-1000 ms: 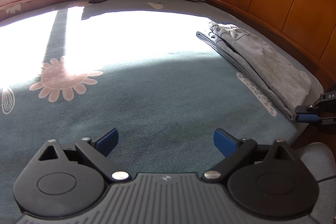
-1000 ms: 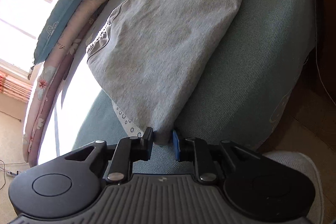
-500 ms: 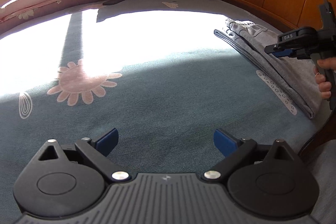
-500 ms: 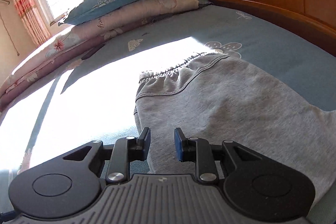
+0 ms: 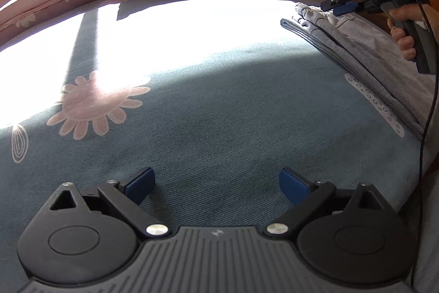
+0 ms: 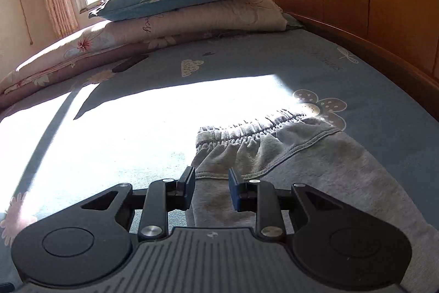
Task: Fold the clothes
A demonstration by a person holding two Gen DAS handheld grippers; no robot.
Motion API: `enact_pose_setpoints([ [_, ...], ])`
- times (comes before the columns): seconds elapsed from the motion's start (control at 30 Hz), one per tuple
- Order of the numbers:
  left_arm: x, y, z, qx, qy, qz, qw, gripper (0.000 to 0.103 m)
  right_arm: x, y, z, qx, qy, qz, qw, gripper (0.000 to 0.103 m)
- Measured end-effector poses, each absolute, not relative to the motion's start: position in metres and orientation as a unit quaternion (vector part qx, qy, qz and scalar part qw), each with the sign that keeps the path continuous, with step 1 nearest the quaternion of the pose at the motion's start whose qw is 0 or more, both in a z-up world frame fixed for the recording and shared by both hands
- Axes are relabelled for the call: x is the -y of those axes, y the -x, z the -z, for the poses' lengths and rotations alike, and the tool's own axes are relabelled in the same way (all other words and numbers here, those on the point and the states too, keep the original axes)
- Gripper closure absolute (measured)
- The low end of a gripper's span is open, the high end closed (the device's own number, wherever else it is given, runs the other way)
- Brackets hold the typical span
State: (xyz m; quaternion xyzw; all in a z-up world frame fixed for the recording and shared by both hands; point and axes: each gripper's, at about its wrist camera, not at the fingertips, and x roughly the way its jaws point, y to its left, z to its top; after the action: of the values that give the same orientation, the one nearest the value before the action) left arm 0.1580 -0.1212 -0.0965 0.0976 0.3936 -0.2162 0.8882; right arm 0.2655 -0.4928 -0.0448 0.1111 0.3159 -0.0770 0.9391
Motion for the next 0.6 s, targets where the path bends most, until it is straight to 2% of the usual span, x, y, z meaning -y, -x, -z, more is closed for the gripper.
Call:
enact_pose_setpoints([
  [0.13,0.121,-0.161,0.094,-0.393,-0.112,0.216,0.887,0.006,0.483,-0.314,0.081,-0.365,-0.106,0.082,0.921,0.069],
  [0.2,0.123,-0.165,0.089,-0.388,-0.12,0.223,0.886,0.006,0.479,-0.319,0.09,-0.367,-0.1,0.079,0.922,0.057],
  [0.23,0.125,-0.168,0.086,-0.384,-0.125,0.229,0.886,0.006,0.479,-0.319,0.087,-0.368,-0.099,0.072,0.922,0.056],
  [0.37,0.156,-0.192,0.066,-0.358,-0.153,0.281,0.877,0.006,0.505,-0.299,0.052,-0.335,-0.135,0.023,0.932,0.058],
  [0.53,0.248,-0.226,0.028,-0.284,-0.178,0.39,0.858,0.006,0.573,-0.283,0.016,-0.299,-0.144,0.057,0.942,0.058],
  [0.57,0.267,-0.233,0.021,-0.264,-0.181,0.419,0.85,0.005,0.586,-0.285,0.015,-0.302,-0.139,0.064,0.941,0.063],
  [0.6,0.285,-0.24,0.016,-0.247,-0.185,0.443,0.842,0.004,0.598,-0.288,0.015,-0.306,-0.133,0.07,0.94,0.072],
])
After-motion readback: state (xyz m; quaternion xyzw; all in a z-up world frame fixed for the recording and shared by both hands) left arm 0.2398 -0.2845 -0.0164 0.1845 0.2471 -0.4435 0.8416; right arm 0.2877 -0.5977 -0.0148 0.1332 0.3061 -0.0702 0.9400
